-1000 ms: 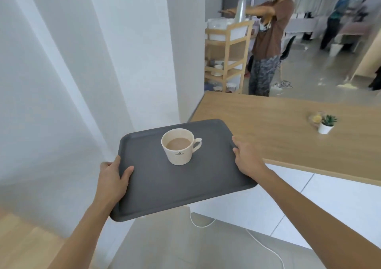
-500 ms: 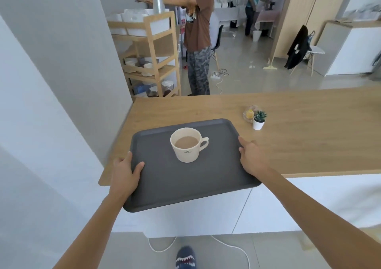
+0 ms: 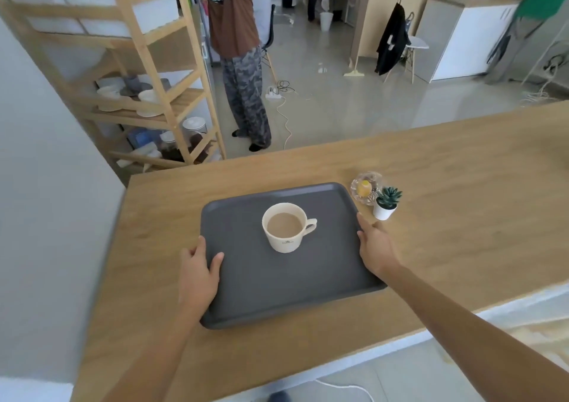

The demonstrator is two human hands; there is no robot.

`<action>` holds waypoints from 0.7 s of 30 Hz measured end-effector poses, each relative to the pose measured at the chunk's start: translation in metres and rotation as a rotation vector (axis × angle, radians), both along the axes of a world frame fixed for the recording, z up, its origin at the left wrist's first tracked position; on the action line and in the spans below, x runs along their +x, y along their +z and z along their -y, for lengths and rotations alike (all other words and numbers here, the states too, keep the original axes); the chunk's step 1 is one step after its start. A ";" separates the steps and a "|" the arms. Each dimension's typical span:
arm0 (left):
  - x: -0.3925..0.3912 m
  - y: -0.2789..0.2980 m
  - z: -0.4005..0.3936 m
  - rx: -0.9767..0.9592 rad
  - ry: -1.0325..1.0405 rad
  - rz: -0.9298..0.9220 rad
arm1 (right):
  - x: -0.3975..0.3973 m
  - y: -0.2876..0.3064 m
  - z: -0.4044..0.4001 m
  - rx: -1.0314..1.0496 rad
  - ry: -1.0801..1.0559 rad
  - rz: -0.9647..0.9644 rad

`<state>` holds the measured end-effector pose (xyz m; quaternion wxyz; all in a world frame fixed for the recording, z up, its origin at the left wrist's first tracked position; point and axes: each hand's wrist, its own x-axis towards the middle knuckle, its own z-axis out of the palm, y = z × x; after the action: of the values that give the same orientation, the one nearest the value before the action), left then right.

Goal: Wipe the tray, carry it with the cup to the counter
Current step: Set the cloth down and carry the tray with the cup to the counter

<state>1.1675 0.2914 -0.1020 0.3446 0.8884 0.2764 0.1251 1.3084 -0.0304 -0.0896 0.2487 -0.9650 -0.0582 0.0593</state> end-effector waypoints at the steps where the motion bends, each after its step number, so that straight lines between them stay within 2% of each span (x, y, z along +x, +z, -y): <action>1: 0.010 -0.006 -0.003 -0.005 -0.001 -0.005 | 0.010 -0.004 -0.003 -0.001 -0.007 -0.004; 10: 0.069 -0.046 -0.019 -0.011 0.035 -0.066 | 0.078 -0.039 -0.022 -0.105 0.021 -0.005; 21: 0.085 -0.067 -0.030 0.047 0.070 -0.121 | 0.095 -0.063 -0.030 -0.152 0.056 0.074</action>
<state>1.2528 0.3211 -0.1695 0.3017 0.8919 0.3247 0.0899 1.4035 -0.0006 -0.1522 0.1707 -0.9806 -0.0899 0.0347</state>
